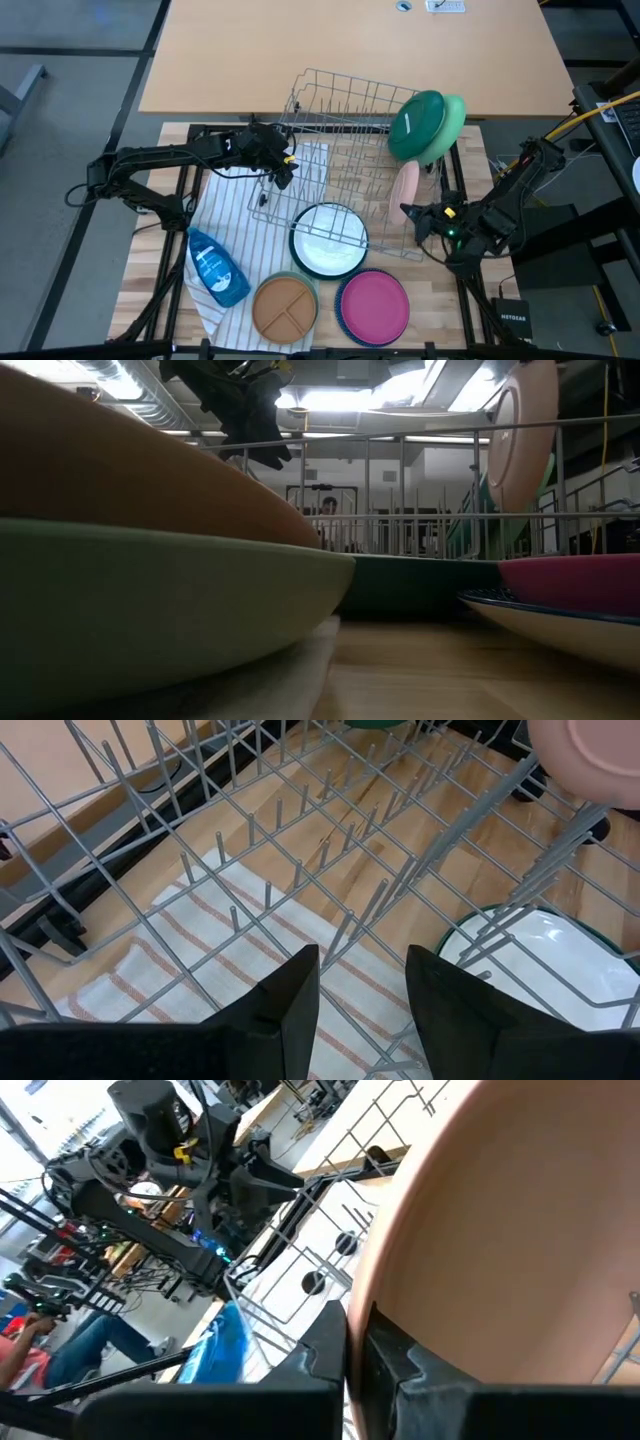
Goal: Sort dishes
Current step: Put the light orange plate in the dish rack
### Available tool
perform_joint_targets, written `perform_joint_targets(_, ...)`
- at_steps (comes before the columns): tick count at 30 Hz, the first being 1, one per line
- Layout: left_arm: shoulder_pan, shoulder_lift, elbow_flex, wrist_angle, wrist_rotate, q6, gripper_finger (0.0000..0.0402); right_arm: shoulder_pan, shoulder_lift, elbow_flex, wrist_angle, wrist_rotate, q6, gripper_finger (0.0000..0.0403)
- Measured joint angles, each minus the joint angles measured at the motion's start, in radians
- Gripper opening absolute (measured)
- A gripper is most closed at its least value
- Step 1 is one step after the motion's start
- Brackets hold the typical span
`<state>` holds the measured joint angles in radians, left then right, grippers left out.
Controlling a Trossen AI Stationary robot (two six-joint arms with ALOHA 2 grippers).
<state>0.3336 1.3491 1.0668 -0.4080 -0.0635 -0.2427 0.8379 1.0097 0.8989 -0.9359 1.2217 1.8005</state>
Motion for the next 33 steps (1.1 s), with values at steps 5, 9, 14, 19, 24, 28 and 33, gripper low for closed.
perform_joint_targets(5, 0.000, 0.000, 0.000, 0.000, 0.000, 0.000, 0.0139, 0.000, 0.040, 0.000, -0.022, -0.017, 0.036, 0.0009)
perform_joint_targets(9, 0.000, 0.000, 0.000, 0.000, 0.000, 0.000, 0.0139, 0.000, 0.073, 0.000, -0.022, -0.042, 0.037, 0.0009)
perform_joint_targets(14, 0.000, 0.000, 0.000, 0.000, 0.000, -0.001, 0.0139, -0.001, 0.110, 0.000, -0.028, -0.108, 0.038, 0.0023)
perform_joint_targets(19, 0.000, 0.000, 0.000, 0.000, 0.000, -0.003, 0.0139, -0.001, 0.135, 0.000, -0.046, -0.179, 0.037, 0.0029)
perform_joint_targets(24, 0.000, 0.000, 0.000, 0.000, 0.000, -0.010, 0.0139, 0.000, 0.135, 0.000, -0.064, -0.196, 0.036, 0.0032)
perform_joint_targets(28, 0.000, 0.000, 0.000, 0.000, 0.000, -0.013, 0.0139, -0.001, 0.135, 0.000, -0.073, -0.196, 0.035, 0.0034)
perform_joint_targets(33, 0.000, 0.000, 0.000, 0.000, 0.000, -0.014, 0.0139, -0.024, 0.135, 0.000, -0.095, -0.245, 0.034, 0.0046)
